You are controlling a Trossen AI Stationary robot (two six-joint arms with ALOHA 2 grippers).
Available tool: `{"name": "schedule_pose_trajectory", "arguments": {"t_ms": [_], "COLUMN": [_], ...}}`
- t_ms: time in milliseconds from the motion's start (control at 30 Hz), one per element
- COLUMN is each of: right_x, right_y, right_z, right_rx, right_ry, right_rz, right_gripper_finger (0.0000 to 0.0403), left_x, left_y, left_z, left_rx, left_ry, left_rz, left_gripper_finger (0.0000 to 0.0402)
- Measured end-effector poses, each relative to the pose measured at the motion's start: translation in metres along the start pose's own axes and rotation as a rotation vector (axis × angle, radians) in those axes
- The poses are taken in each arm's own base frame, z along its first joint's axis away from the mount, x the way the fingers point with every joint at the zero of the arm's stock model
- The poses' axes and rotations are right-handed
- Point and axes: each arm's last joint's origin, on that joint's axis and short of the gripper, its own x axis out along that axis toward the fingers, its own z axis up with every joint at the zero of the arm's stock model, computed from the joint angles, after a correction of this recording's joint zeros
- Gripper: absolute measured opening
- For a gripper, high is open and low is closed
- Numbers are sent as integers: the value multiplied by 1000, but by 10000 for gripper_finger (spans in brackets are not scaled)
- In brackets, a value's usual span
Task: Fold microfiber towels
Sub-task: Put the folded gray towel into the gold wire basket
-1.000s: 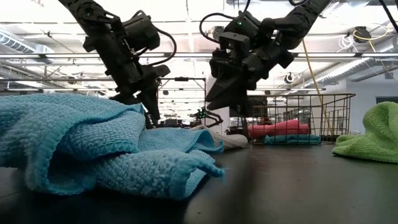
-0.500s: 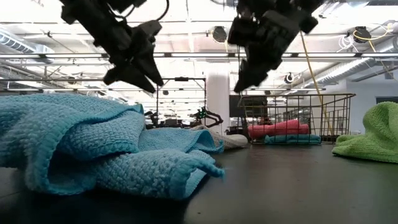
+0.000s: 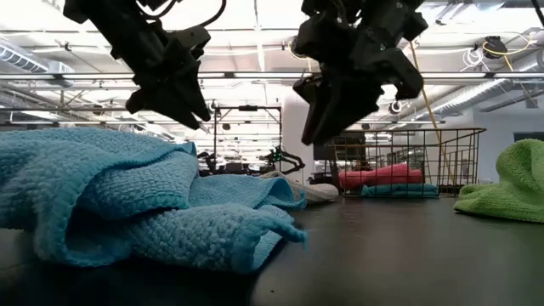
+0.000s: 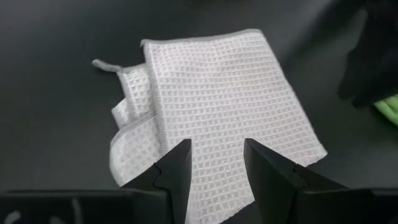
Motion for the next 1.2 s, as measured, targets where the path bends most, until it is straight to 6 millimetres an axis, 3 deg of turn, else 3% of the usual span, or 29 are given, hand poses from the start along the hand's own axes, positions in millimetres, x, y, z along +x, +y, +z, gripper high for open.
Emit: {"name": "schedule_pose_trajectory", "arguments": {"t_ms": [200,400,567,833,1200], "right_x": [16,20,24,43,73], "right_y": [14,12,11,15,18], "right_z": [3,4,2,5,-7], "right_rx": [-25,-96,-98,-128,-122], "right_ry": [-1,21,22,-45,3], "right_rz": [23,-88,-64,-30,-11], "right_gripper_finger": [117,171,200,200,199], "left_x": [0,1,1,1,1], "left_y": [1,2,3,4,6], "left_z": [-1,0,1,0,-2], "left_rx": [-28,-38,-50,-61,-65], "left_ry": [6,5,3,12,34], "left_rz": [6,11,14,24,48], "left_gripper_finger": [149,149,149,149,149]}}
